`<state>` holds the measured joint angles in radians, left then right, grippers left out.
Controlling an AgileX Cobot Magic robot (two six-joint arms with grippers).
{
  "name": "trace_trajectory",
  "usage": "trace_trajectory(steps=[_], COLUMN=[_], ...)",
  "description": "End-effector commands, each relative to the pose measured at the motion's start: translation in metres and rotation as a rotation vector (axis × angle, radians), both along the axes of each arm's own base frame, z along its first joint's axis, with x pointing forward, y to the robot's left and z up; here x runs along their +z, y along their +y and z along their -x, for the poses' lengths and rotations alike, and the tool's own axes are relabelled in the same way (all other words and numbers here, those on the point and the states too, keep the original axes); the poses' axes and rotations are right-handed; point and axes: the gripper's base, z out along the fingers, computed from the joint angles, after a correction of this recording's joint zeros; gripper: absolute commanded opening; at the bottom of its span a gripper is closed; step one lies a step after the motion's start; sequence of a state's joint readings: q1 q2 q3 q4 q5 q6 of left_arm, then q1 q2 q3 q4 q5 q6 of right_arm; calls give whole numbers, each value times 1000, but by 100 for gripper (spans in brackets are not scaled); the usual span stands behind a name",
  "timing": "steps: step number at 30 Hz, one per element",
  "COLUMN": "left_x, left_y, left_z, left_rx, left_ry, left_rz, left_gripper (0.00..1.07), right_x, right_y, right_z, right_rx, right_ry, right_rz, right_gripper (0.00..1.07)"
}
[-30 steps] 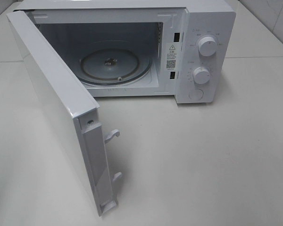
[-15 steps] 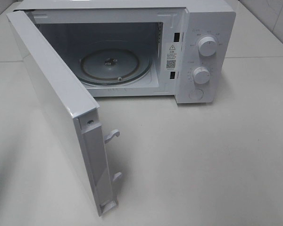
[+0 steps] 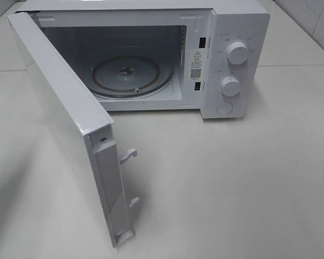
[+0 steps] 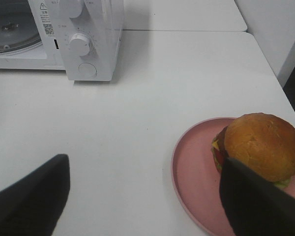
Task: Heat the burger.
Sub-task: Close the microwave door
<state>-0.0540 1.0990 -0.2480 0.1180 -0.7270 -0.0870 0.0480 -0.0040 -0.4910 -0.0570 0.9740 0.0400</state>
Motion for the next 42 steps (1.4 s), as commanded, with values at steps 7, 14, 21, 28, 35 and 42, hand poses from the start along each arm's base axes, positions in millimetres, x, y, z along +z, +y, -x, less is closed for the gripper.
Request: trace_trajectory(steps=[7,14,21,28,35,42], left_x=[-26,-29,-36,-41,-46,-48], left_y=[-20,-36,-58,-69,-86,-103], left_z=[-31,-48,-62,-65,-71,-86], left_rx=[-199,-312,-315,-338,-350,-377], left_ry=[1,23,46,64,88,98], left_rz=[82,78,59,54,77,78], left_gripper=[0,0,0,0,0,0], right_x=[0,0,0,0,0,0], right_y=[0,0,0,0,0,0], right_z=[5,5,5,5,5,5], right_rx=[1,1,1,1,1,1], right_ry=[-46,-46,-46,-46,-46,-46], right_rz=[6,6,6,6,6,6], right_gripper=[76,76,75,75,75,75])
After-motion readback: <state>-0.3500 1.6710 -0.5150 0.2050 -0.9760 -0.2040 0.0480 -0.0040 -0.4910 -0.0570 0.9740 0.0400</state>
